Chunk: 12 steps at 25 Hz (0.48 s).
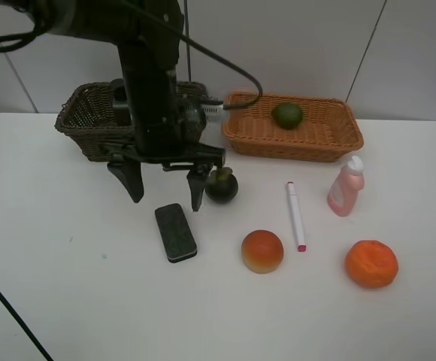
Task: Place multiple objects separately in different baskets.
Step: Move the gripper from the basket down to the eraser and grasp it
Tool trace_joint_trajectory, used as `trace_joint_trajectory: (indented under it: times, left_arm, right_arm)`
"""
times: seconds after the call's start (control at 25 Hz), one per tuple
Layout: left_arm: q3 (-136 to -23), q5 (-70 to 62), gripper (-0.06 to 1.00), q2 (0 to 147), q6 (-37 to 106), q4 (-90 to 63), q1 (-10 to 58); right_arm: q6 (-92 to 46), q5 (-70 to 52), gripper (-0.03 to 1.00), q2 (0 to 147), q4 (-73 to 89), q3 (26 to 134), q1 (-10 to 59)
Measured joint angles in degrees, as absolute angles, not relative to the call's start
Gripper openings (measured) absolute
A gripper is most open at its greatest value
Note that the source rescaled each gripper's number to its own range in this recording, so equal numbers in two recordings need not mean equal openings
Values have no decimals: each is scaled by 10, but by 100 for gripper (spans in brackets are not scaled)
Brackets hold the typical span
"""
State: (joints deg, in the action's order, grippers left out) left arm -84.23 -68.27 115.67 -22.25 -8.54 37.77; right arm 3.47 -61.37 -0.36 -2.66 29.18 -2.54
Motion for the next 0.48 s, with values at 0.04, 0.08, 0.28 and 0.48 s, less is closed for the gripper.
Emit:
trace_joint_trajectory:
  times: [0.04, 0.08, 0.28, 0.48]
  left_arm:
    - [-821, -672, 100, 1157, -226, -85, 383]
    - [-803, -651, 100, 1157, -230, -85, 387]
    - [-742, -529, 100, 1157, -242, -86, 389]
    - [-719, -453, 100, 1157, -268, -65, 389]
  right_arm:
    - [35, -614, 100, -4, -27, 292, -25]
    - [35, -614, 100, -4, -27, 292, -25]
    - [35, -614, 100, -4, -27, 292, -25]
    - [35, -614, 100, -4, -27, 292, -25]
